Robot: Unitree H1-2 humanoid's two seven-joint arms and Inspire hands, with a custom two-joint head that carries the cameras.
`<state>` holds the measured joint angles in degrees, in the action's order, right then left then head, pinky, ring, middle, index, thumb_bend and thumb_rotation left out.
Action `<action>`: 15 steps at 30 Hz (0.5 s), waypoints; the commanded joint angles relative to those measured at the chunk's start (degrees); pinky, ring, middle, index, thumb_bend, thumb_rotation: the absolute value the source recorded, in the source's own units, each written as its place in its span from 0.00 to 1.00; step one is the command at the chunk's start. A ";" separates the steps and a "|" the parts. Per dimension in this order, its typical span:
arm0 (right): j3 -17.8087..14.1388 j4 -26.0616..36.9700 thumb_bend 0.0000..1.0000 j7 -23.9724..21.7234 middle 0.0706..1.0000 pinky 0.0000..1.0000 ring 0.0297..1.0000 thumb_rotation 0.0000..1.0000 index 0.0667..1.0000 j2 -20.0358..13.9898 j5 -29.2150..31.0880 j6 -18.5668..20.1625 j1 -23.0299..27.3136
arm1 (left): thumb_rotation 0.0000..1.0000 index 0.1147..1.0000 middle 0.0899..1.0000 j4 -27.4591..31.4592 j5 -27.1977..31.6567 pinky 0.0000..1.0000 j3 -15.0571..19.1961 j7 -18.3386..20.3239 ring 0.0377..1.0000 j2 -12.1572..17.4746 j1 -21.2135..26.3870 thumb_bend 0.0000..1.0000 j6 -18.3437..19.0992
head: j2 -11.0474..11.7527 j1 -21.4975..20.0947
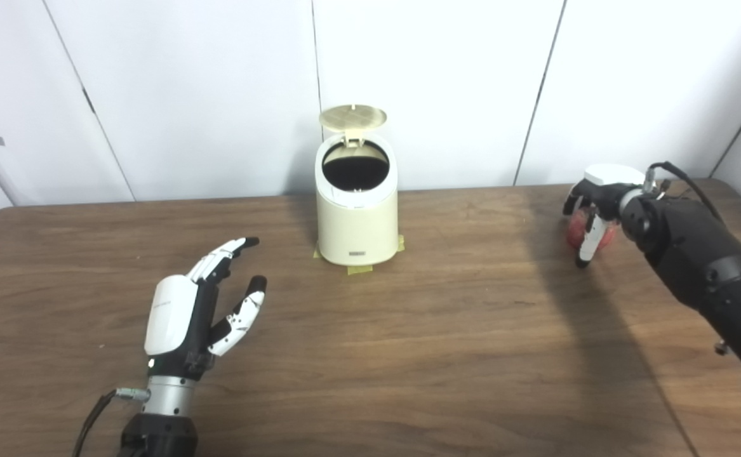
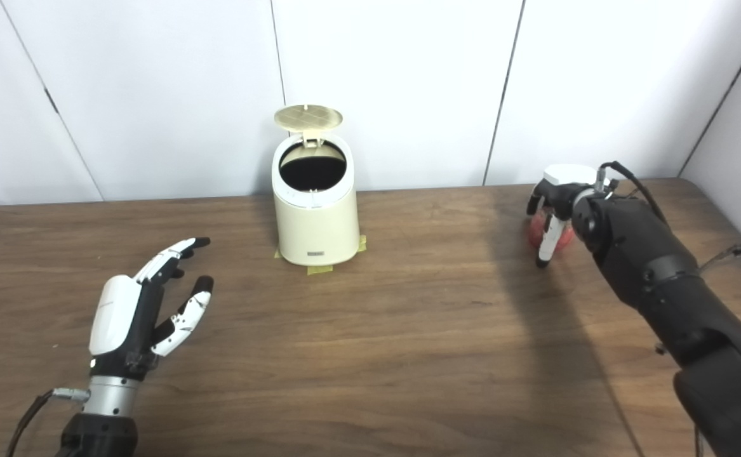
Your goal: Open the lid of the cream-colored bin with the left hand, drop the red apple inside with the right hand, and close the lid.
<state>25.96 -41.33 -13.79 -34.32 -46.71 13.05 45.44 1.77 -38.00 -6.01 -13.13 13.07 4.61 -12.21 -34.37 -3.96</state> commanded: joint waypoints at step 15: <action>-1.77 10.42 0.53 1.16 0.40 0.36 0.43 0.00 0.46 -2.41 -1.04 2.54 -0.20 | 0.77 0.80 0.82 0.75 0.61 0.68 -0.04 -1.03 0.79 -0.04 0.79 0.34 -2.22 | -0.19 -0.02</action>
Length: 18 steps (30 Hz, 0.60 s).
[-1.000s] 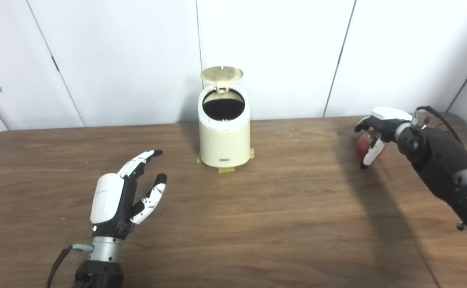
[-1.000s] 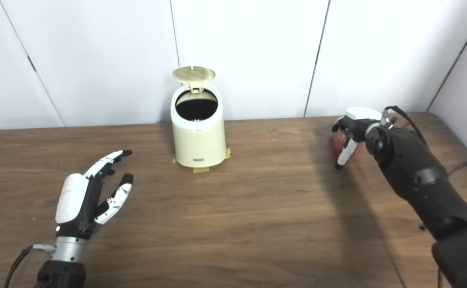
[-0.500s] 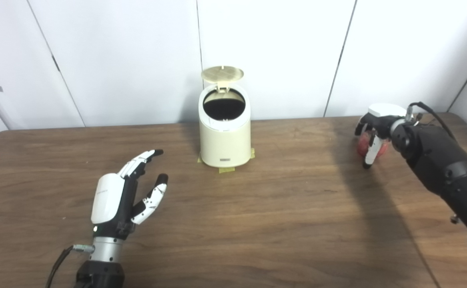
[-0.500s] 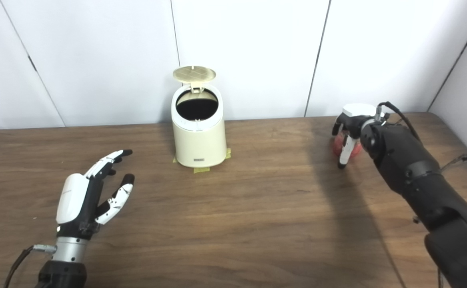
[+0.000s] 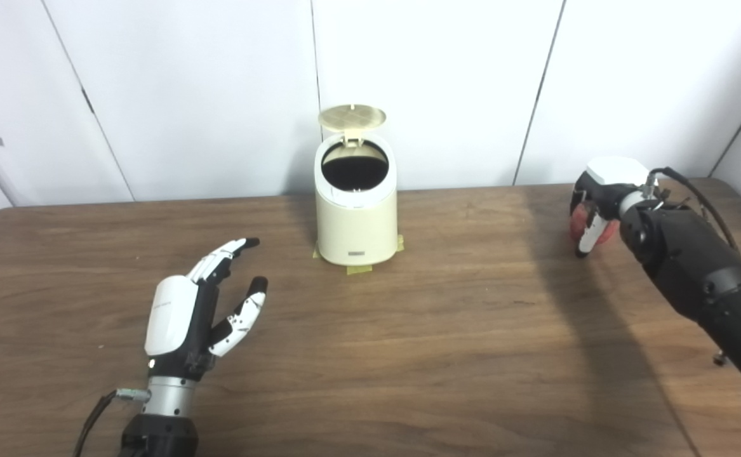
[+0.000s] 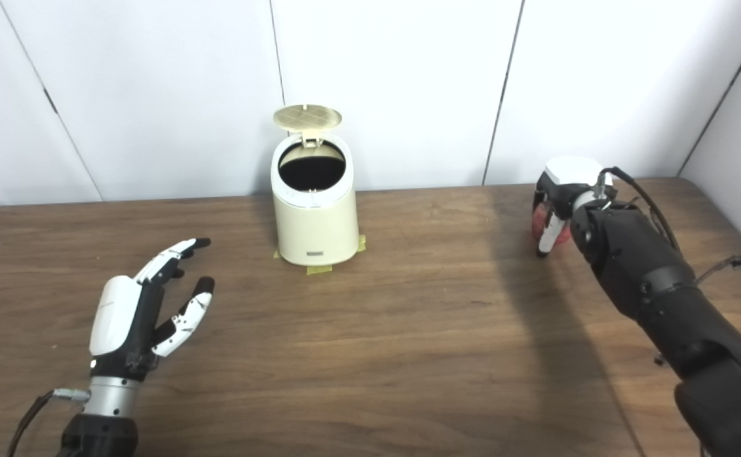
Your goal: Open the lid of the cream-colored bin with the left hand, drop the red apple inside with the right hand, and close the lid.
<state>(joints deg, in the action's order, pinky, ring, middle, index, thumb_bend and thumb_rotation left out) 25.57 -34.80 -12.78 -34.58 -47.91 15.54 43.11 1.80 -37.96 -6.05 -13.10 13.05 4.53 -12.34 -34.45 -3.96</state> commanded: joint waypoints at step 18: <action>-6.51 51.93 0.52 -18.66 0.50 0.45 0.48 0.00 0.42 0.28 3.14 -2.93 2.52 | 0.82 0.81 0.83 0.20 -1.58 0.67 -0.59 -0.34 0.80 0.14 1.01 0.38 -0.46 | 0.06 0.03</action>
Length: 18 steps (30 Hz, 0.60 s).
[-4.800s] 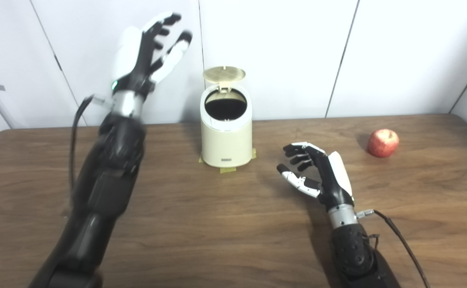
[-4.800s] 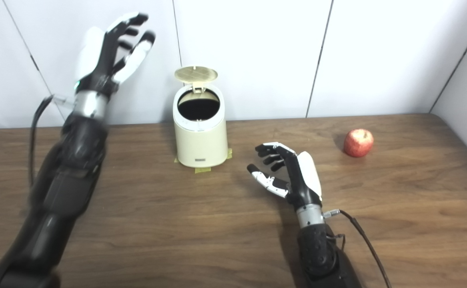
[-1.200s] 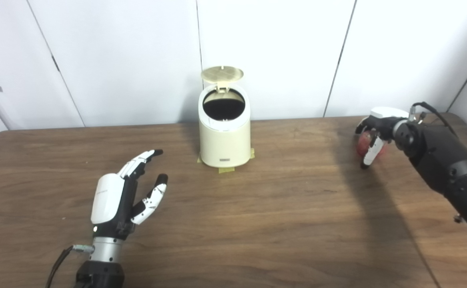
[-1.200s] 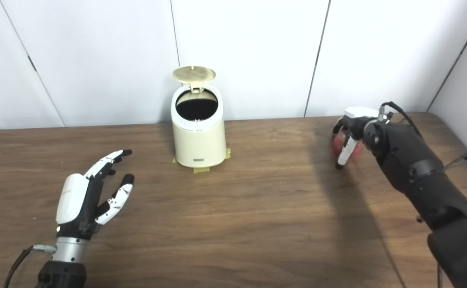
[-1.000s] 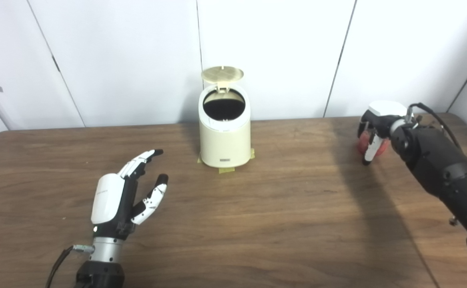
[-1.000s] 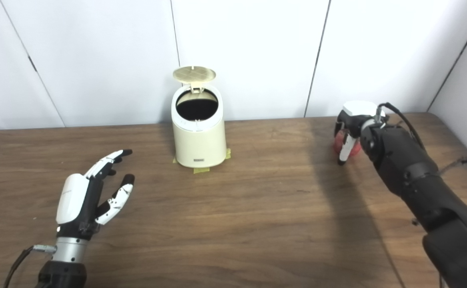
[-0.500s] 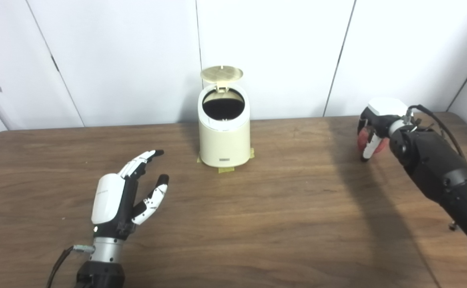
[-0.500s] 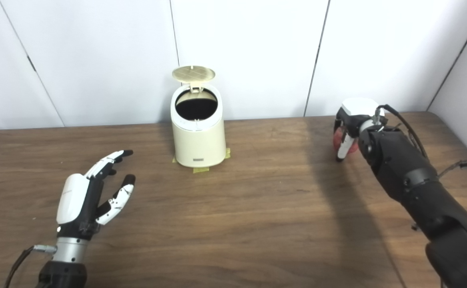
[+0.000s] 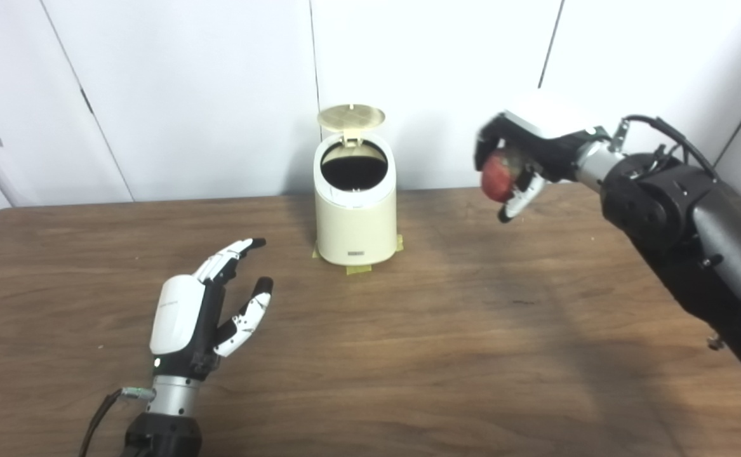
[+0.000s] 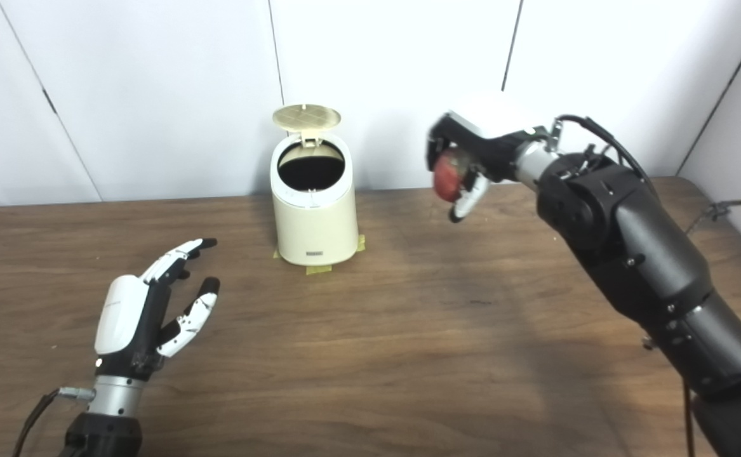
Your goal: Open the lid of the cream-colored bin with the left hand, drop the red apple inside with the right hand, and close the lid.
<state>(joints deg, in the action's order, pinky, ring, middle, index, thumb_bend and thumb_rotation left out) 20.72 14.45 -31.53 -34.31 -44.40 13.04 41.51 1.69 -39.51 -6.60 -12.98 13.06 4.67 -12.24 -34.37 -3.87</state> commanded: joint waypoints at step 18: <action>-2.08 -7.71 0.51 13.56 0.53 0.33 0.40 0.00 0.43 16.12 -1.58 -14.51 7.57 | 0.80 0.80 0.83 -1.36 -1.68 0.64 -0.42 -1.75 0.79 -0.73 1.37 0.37 -0.39 | 0.45 0.27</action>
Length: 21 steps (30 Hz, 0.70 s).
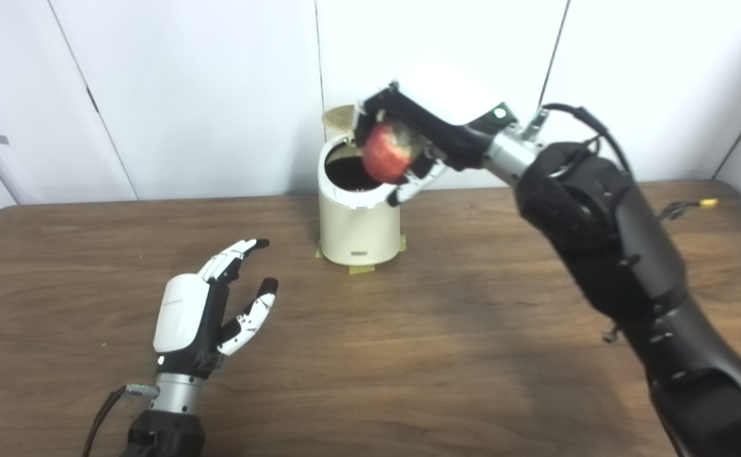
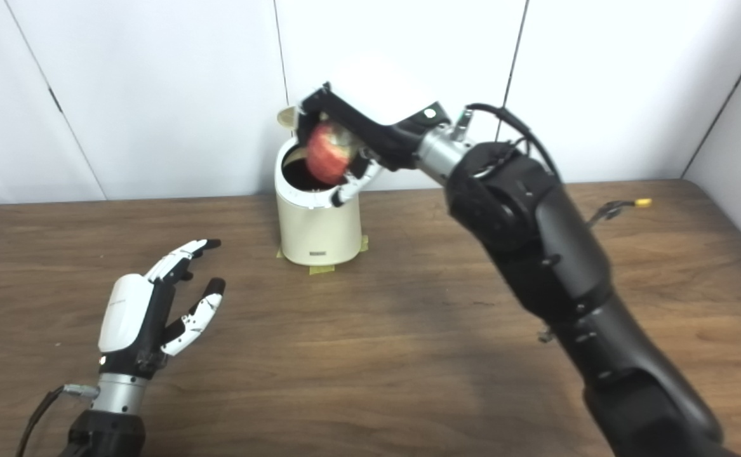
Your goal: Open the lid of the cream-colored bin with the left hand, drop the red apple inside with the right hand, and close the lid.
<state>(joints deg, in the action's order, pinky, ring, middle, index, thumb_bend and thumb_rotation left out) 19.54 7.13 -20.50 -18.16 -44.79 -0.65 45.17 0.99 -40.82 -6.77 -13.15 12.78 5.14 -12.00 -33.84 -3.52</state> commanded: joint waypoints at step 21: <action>3.93 -28.51 0.51 26.03 0.54 0.35 0.43 0.00 0.41 4.92 -9.75 -11.85 8.72 | 0.79 0.80 0.83 1.06 -0.46 0.66 -0.77 -1.09 0.80 -1.12 0.05 0.36 -0.40 | -0.30 0.41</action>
<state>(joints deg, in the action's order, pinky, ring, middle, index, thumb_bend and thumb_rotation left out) 23.99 -21.63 2.90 -13.06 -53.99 -11.93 49.60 1.20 -41.29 -7.08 -13.29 12.52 5.19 -11.98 -34.01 -3.16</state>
